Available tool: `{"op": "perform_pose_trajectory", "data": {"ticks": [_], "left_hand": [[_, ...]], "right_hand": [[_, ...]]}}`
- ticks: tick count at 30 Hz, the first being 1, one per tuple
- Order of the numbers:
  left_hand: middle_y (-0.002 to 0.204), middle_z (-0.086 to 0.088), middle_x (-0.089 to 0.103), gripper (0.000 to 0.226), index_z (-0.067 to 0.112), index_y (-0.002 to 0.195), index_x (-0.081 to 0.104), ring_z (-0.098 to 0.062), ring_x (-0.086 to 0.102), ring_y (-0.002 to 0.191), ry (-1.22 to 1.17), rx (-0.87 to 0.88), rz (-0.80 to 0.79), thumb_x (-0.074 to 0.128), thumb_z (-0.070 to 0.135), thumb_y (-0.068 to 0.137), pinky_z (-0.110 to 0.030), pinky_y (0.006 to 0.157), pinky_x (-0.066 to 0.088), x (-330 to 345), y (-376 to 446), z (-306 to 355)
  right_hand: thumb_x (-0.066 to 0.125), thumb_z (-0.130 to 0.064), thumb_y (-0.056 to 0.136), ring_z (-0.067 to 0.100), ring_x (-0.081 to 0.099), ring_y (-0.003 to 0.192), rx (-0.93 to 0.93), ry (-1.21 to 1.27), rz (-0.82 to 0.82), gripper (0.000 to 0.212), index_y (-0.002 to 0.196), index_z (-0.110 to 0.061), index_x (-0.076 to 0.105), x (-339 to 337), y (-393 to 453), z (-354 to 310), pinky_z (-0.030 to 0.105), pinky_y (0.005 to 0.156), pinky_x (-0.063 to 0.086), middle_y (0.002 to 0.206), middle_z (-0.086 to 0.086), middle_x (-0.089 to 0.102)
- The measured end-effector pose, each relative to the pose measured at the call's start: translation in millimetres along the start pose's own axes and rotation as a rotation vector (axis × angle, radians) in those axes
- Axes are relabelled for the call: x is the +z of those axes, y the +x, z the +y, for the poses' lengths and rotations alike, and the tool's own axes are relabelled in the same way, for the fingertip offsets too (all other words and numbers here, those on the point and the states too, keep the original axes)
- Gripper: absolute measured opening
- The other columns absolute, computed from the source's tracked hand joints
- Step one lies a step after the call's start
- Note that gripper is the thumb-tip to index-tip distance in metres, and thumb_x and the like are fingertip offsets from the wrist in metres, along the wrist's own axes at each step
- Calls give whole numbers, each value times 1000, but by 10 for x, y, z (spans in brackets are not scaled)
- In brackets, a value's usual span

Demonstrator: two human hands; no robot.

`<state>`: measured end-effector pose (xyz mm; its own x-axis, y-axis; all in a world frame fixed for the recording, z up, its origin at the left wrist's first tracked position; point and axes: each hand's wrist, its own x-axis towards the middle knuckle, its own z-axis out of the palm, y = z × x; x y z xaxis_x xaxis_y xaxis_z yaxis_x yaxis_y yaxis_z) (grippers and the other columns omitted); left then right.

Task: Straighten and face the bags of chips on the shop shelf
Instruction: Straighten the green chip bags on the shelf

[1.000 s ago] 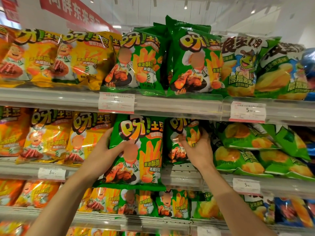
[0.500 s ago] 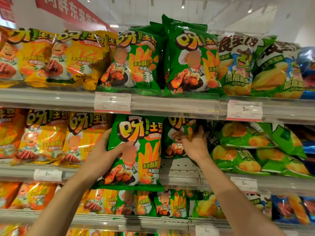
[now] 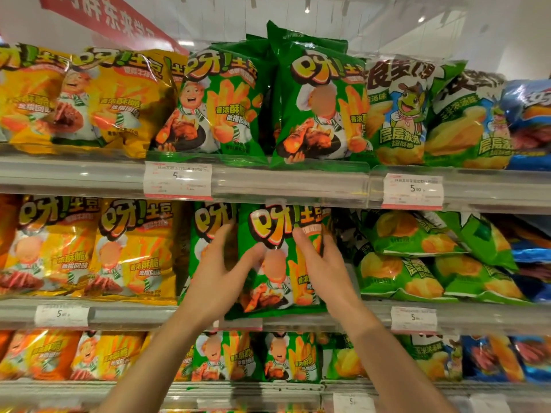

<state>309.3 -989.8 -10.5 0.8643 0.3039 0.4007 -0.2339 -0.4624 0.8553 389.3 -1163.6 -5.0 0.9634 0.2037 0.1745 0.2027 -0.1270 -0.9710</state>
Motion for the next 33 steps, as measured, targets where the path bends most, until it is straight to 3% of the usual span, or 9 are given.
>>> {"op": "perform_pose_trajectory", "data": {"ticks": [2,5,10,15,20,24,29,33], "left_hand": [[136,8,52,74,28,145,41,-12,51,125,147,61,182,57,67,85,-40,103,47,-66,35,-87],[140,-7,43,59,16,134,52,-24,36,134,365,180,390,60,56,90,-41,110,35,-128,92,-215],[166,-6,6,73,28,149,35,-25,7,153,422,127,269,60,58,88,-44,118,20,-30,56,-530],[167,-2,-3,80,41,156,16,-24,3,155,446,161,272,55,63,91,-47,117,26,9,47,-659],[167,1,-3,81,41,157,14,-21,3,155,440,179,232,56,59,90,-35,109,25,-6,84,-634],[167,-1,-3,82,39,157,13,-21,3,154,447,167,201,55,59,90,-33,108,24,-23,104,-651],[167,-5,-1,83,37,158,12,-22,0,155,472,178,183,53,64,92,-39,116,22,-31,89,-680],[166,-11,10,81,33,157,20,-27,5,154,517,189,183,48,66,89,-49,121,21,-103,83,-675]], "right_hand": [[56,-60,92,10,60,107,-40,-7,52,53,136,-31,46,-105,125,-43,29,85,47,120,-9,62],[50,-60,95,20,56,121,-113,-139,133,57,141,-26,43,-140,291,-7,33,95,44,125,-4,60],[33,-64,98,31,30,144,-302,-444,390,77,158,-17,19,-25,189,202,47,117,30,156,14,32],[25,-85,86,21,2,155,-425,-684,281,99,159,-25,-8,189,-87,358,44,123,16,168,1,-6],[36,-83,87,34,16,153,-432,-812,367,104,161,-16,6,274,64,447,57,116,31,166,16,9],[37,-81,89,35,16,153,-413,-869,398,103,160,-12,10,309,94,506,58,116,30,165,19,11],[31,-82,89,31,3,155,-394,-856,383,104,161,-13,-1,347,-67,564,54,123,18,168,16,-2],[35,-82,87,16,-15,154,-380,-703,233,101,158,-31,-15,210,-162,446,43,125,2,167,-1,-19]]}}
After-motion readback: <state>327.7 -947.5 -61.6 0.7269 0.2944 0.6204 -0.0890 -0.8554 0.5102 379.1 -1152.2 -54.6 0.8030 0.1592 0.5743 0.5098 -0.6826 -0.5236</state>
